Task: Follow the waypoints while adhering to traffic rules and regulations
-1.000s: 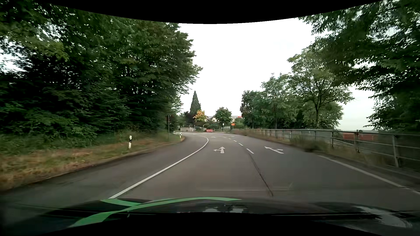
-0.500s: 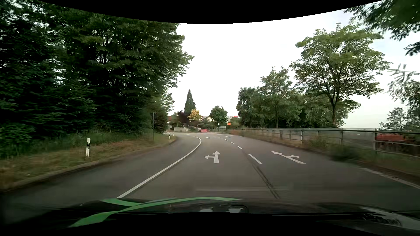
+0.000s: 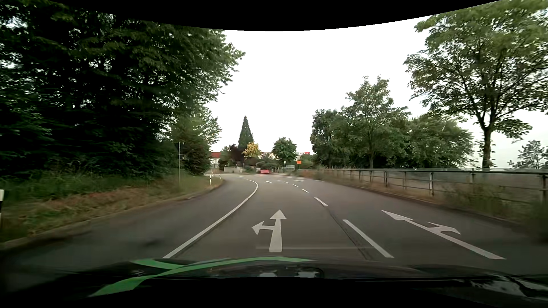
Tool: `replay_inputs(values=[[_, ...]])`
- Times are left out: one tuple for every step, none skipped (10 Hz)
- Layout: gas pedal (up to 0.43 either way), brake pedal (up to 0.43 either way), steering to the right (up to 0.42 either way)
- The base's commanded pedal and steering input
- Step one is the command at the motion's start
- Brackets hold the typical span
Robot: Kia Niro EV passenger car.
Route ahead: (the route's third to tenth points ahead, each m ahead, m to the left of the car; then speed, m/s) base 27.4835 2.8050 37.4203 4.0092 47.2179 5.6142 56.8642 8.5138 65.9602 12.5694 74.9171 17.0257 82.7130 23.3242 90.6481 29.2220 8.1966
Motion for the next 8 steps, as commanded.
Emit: replay_inputs(values=[[0.26, 0.0, -0.005], [0.26, 0.0, -0.006], [0.26, 0.0, -0.007], [0.26, 0.0, -0.008], [0.26, 0.0, -0.011], [0.26, 0.0, -0.012], [0.26, 0.0, -0.013], [0.26, 0.0, -0.016]])
